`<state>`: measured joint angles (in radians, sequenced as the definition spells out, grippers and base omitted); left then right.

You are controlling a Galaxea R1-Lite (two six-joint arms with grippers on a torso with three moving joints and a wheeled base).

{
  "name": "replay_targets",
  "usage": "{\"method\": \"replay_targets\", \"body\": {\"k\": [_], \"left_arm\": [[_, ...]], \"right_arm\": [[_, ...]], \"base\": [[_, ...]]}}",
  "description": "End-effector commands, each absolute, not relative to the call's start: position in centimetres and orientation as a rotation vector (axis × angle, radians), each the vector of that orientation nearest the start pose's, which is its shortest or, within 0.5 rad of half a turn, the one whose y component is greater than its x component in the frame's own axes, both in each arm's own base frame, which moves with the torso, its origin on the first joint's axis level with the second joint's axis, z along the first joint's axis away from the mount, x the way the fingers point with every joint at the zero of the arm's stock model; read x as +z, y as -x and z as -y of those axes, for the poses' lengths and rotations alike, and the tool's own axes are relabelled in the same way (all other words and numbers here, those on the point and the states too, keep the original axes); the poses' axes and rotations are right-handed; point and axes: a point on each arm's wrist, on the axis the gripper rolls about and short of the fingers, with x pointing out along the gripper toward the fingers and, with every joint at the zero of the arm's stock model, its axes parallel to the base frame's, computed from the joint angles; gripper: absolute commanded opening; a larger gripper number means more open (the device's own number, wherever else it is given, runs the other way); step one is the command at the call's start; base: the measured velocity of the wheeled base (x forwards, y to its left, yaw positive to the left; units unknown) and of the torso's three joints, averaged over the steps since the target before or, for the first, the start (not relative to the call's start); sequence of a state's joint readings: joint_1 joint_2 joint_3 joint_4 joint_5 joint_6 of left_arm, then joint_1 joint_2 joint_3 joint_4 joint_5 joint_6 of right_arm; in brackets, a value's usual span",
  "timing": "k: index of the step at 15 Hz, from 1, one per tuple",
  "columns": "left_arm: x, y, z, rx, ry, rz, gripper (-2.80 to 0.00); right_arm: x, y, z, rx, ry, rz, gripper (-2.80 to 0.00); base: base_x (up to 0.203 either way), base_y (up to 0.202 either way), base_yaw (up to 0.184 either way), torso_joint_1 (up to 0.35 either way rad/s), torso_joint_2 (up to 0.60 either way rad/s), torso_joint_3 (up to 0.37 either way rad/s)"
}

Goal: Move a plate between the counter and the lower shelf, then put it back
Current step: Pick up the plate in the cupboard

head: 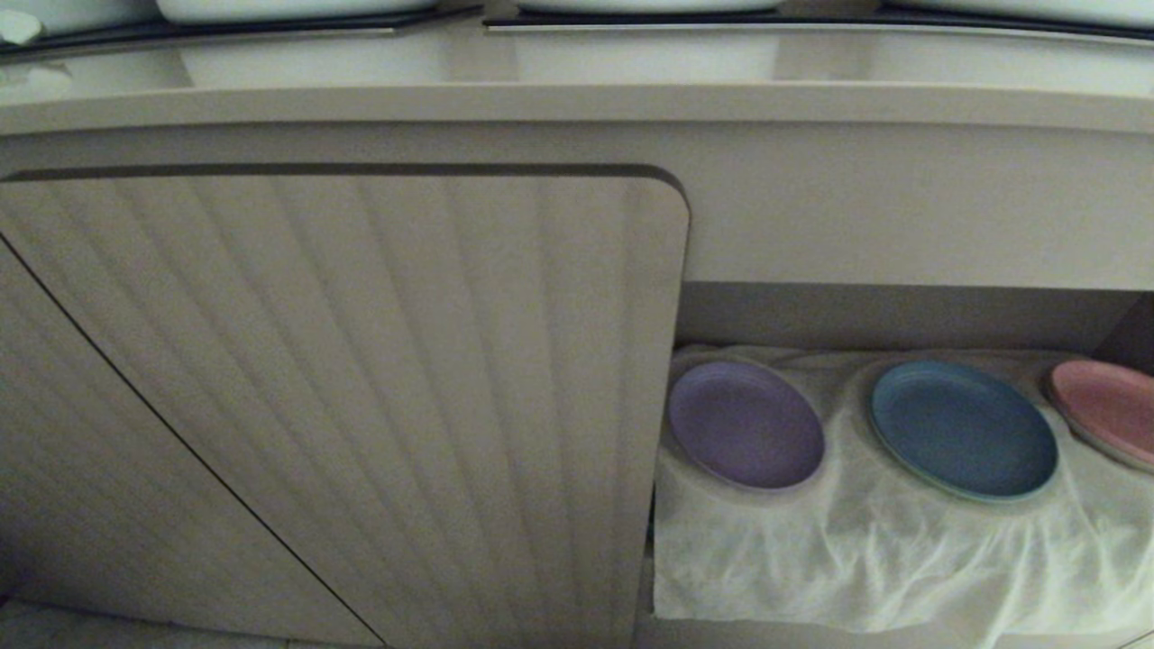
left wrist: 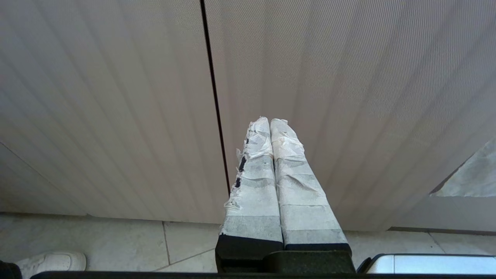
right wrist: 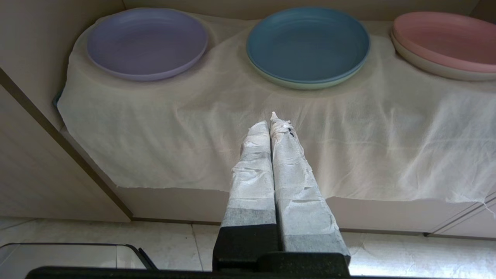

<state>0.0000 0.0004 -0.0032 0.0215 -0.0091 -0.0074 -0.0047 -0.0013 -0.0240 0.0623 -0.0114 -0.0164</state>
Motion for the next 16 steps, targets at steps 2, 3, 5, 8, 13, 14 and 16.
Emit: {"method": "replay_targets", "body": {"k": [2,3,5,8,13,14,16], "left_arm": [[7.4,2.3,0.0,-0.009,0.008,-0.018,-2.80],[7.4,2.3,0.0,-0.009,0.008,-0.018,-2.80],[7.4,2.3,0.0,-0.009,0.008,-0.018,-2.80],[7.4,2.3,0.0,-0.009,0.008,-0.018,-2.80],[7.4,2.3,0.0,-0.009,0.008,-0.018,-2.80],[7.4,2.3,0.0,-0.009,0.008,-0.018,-2.80],[7.4,2.3,0.0,-0.009,0.008,-0.018,-2.80]], "right_arm": [[7.6,2.4,0.0,-0.017,0.021,-0.027,-2.80],[7.9,2.5,0.0,-0.015,0.016,-0.004,-2.80],[8.5,2.7,0.0,-0.008,0.014,0.010,-2.80],[9.4,2.8,-0.1,0.030,0.013,-0.018,-2.80],[11.7,1.5,-0.1,0.071,0.011,-0.100,-2.80],[12.1,1.1,-0.1,0.087,0.011,-0.116,-2.80],[12.8,0.2,-0.1,0.123,0.010,-0.162,-2.80]], "base": [[0.000,0.000,0.000,0.000,0.00,0.000],[0.000,0.000,0.000,0.000,0.00,0.000],[0.000,0.000,0.000,0.000,0.00,0.000],[0.000,0.000,0.000,0.000,0.00,0.000],[0.000,0.000,0.000,0.000,0.00,0.000],[0.000,0.000,0.000,0.000,0.00,0.000],[0.000,0.000,0.000,0.000,0.00,0.000]]}}
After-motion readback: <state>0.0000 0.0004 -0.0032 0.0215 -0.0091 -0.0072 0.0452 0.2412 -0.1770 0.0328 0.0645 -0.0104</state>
